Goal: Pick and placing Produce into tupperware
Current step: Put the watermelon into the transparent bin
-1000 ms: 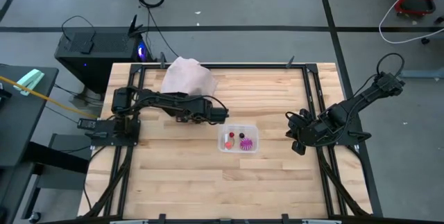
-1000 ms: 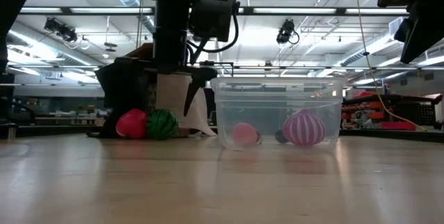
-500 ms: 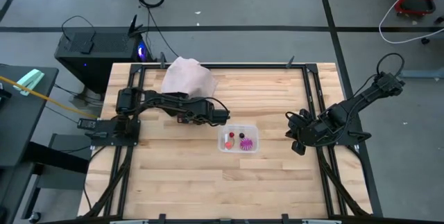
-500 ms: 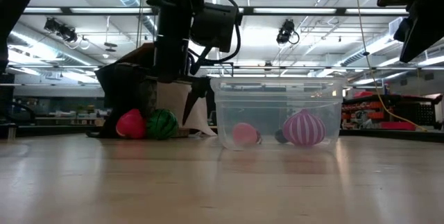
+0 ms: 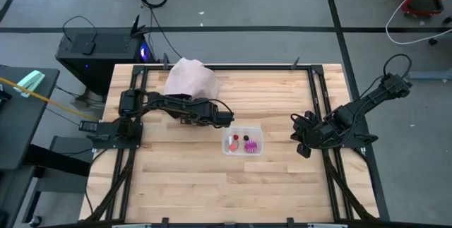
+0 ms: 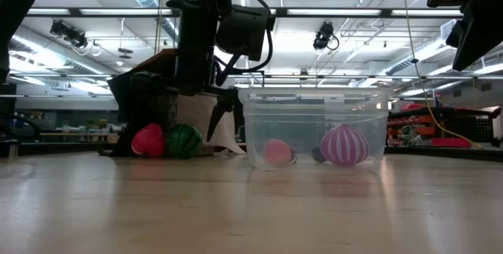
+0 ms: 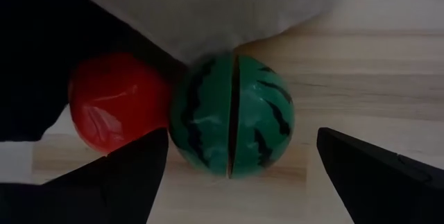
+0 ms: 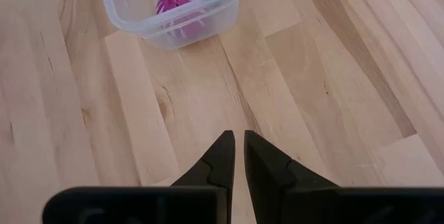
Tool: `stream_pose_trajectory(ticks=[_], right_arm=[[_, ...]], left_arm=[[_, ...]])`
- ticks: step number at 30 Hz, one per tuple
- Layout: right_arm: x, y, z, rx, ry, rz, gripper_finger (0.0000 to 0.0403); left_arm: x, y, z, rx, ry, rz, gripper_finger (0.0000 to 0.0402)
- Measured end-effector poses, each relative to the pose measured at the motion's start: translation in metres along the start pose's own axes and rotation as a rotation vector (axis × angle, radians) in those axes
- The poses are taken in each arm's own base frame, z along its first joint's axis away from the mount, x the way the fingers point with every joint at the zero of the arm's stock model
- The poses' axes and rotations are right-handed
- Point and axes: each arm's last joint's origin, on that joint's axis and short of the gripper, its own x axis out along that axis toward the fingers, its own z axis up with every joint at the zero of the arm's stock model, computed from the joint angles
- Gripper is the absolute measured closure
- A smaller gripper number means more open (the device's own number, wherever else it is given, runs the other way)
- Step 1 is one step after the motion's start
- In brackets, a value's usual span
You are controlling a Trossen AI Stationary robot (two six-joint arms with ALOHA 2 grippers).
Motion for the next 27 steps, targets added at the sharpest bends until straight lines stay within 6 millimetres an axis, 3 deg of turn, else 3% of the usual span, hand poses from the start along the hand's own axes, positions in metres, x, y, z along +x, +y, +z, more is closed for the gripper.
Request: stream_pose_trajectory(ticks=[27], right_arm=[[-0.0001,0.0001,0.0003,0.0,-0.005,-0.001,0.0362]], left_arm=[[-0.0008,-0.0001,-0.0001,0.0,-0.012,-0.004,0.0123]])
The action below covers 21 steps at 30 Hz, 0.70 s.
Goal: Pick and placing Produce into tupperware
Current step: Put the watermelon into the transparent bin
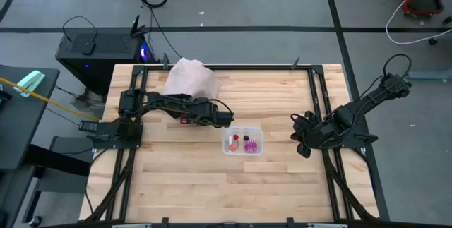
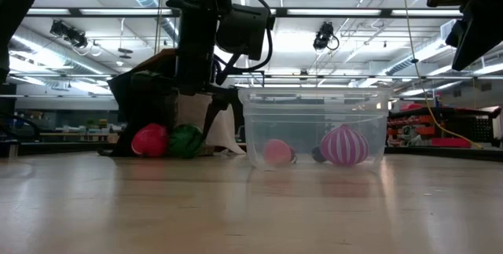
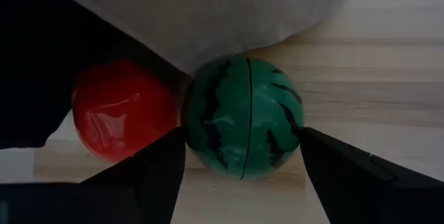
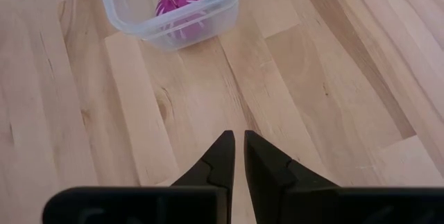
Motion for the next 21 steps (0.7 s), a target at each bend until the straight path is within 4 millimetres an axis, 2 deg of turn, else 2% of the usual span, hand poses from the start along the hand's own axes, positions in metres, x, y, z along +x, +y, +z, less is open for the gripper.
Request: stream_pose_trajectory(ticks=[11,21], right_arm=[[0.0,0.0,0.0,-0.001,0.001,0.0,0.0362],[0.0,0.0,0.0,-0.001,0.0,-0.001,0.0362]], left_arm=[[-0.011,-0.004,-0.013,0.03,0.008,-0.038,0.0124],[-0.049,-0.013,-0.013,0.055,-0.04,-0.095,0.0124]])
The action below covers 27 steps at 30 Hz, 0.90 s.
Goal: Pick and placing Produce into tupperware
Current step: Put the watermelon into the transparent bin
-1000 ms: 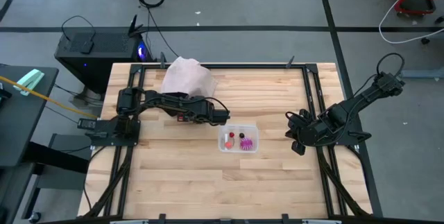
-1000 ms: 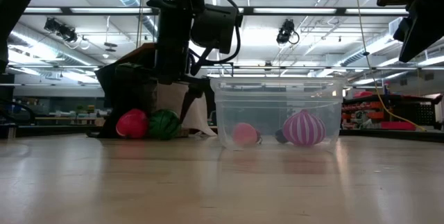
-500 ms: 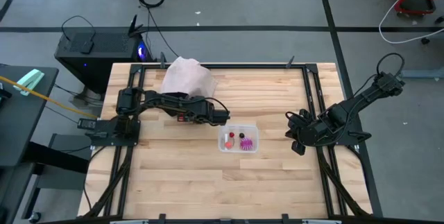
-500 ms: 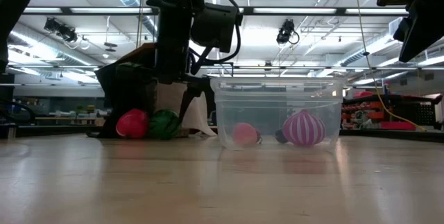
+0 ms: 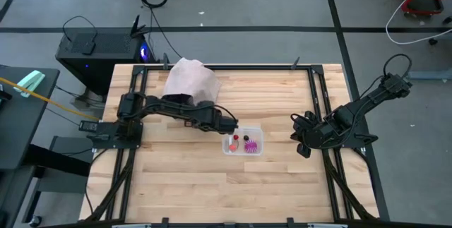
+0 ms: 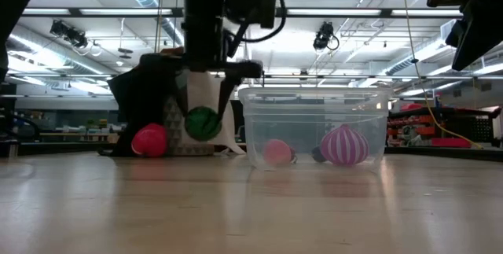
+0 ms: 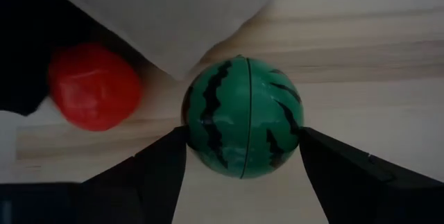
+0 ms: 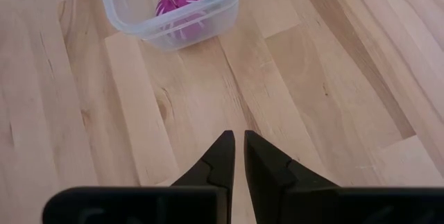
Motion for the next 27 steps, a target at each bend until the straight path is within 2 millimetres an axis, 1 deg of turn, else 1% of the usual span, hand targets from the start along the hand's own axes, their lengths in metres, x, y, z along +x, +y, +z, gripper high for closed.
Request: stream_pose_trajectory(ticks=[3,8,13,17,21,27], right_arm=[[0.0,0.0,0.0,-0.005,0.0,0.0,0.0362],[0.0,0.0,0.0,-0.006,0.0,0.0,0.0362],[0.0,0.0,0.0,-0.007,0.0,0.0,0.0362],[0.0,0.0,0.0,-0.007,0.0,0.0,0.0362],[0.0,0.0,0.0,-0.008,0.0,0.0,0.0362],[0.0,0.0,0.0,-0.008,0.0,0.0,0.0362]], left_arm=[[-0.012,-0.004,0.004,0.029,-0.008,-0.026,0.0126],[-0.037,-0.015,0.016,0.061,-0.036,-0.114,0.0125],[-0.066,-0.024,0.03,0.088,-0.063,-0.211,0.0128],[-0.094,-0.031,0.037,0.132,-0.092,-0.321,0.0128],[-0.118,-0.038,0.035,0.224,-0.133,-0.441,0.0129],[-0.136,-0.05,0.023,0.334,-0.158,-0.615,0.0129]])
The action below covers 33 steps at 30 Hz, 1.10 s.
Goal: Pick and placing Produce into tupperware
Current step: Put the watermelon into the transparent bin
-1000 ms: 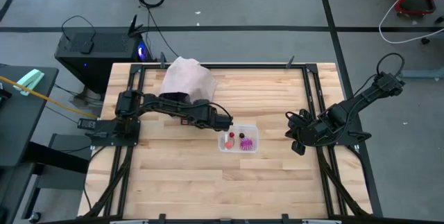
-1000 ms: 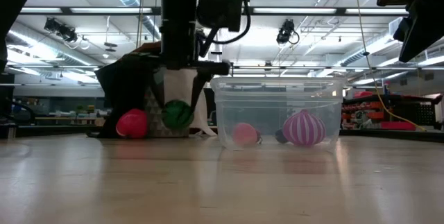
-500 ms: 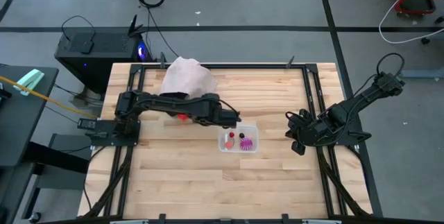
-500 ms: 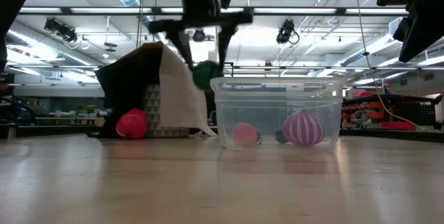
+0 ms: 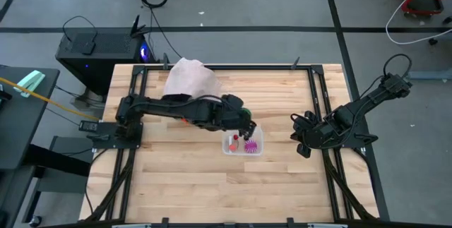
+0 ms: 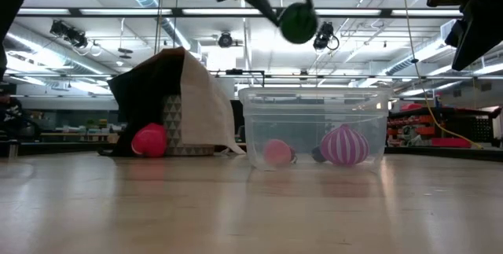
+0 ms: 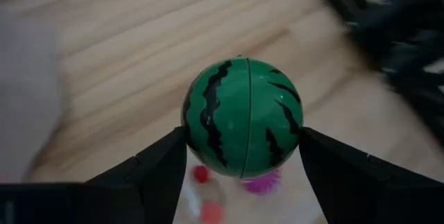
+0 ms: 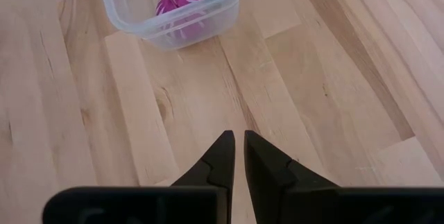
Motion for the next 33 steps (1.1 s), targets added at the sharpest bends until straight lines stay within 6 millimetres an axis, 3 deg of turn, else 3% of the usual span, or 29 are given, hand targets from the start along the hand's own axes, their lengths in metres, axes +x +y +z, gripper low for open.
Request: stream_pose_trajectory(ticks=[4,10,16,33], right_arm=[[0.0,0.0,0.0,0.0,0.0,0.0,0.0362],[0.0,0.0,0.0,-0.005,0.0,0.0,0.0362],[0.0,0.0,0.0,-0.007,0.001,-0.001,0.0362],[0.0,0.0,0.0,-0.007,0.0,-0.001,0.0362]], left_arm=[[-0.002,-0.006,-0.004,0.03,0.0,-0.043,0.0129],[0.015,-0.013,-0.001,0.082,0.047,-0.152,0.0129],[0.039,-0.006,-0.007,0.202,0.182,-0.153,0.013],[0.053,0.012,-0.018,0.553,0.397,-0.127,0.013]])
